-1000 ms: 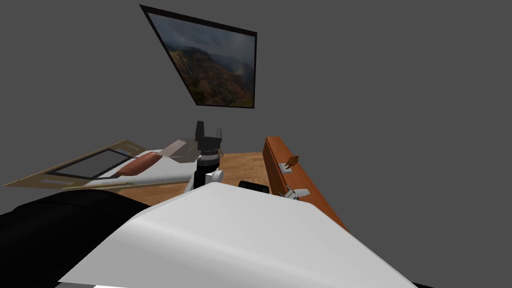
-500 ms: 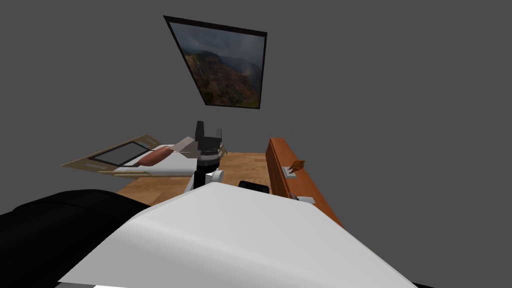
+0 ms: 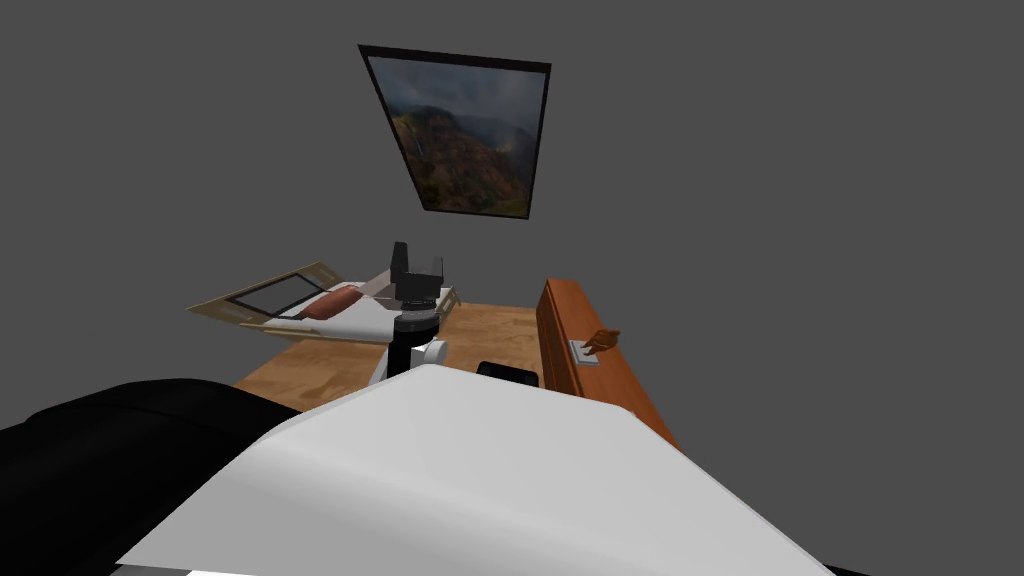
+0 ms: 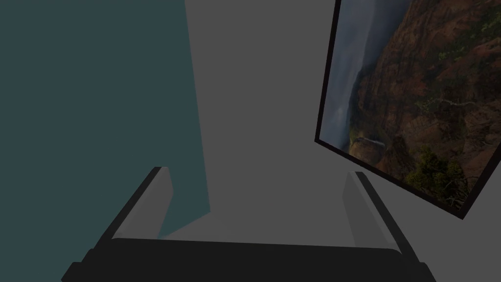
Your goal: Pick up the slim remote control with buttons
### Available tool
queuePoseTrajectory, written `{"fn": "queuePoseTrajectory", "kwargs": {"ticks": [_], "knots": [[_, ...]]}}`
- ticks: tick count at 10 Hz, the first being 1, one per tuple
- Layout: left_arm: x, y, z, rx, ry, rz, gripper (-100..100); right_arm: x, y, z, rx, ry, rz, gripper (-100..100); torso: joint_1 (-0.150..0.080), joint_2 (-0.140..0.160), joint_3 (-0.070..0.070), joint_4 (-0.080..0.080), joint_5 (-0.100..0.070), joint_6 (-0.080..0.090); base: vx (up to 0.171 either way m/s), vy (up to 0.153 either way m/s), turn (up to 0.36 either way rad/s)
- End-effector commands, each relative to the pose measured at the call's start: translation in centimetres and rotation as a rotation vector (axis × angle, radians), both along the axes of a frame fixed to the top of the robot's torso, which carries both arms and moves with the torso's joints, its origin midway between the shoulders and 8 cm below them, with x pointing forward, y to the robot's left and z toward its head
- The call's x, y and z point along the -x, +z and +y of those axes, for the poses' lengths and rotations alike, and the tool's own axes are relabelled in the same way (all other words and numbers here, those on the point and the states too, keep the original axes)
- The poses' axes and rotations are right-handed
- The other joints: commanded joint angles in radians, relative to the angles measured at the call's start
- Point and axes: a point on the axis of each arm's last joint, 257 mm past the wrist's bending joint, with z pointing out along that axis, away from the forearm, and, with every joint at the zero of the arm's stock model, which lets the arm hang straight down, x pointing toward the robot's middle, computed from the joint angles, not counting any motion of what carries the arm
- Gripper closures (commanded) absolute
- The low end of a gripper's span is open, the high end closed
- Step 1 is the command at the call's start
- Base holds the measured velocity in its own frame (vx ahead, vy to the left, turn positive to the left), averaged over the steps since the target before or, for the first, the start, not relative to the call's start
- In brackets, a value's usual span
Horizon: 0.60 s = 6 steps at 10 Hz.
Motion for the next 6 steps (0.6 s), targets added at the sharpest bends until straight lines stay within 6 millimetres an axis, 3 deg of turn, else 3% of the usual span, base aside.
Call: {"fn": "queuePoseTrajectory", "kwargs": {"ticks": [1, 4, 6], "knots": [[0.0, 0.0, 0.0, 0.000, 0.000, 0.000, 0, 1.8, -0.9, -2.0, 0.070, 0.070, 0.034, -100, 0.000, 0.000, 0.000, 0.000, 0.000, 0.000, 0.034, -0.023, 0.263], [0.0, 0.0, 0.0, 0.000, 0.000, 0.000, 0, 4.7, -1.8, -4.9, 0.141, 0.110, 0.094, -100, 0.000, 0.000, 0.000, 0.000, 0.000, 0.000, 0.031, -0.028, 0.162], [0.0, 0.0, 0.0, 0.000, 0.000, 0.000, 0, 8.3, -2.3, -8.4, 0.240, 0.209, 0.165, -100, 0.000, 0.000, 0.000, 0.000, 0.000, 0.000, 0.036, -0.039, 0.260]]}}
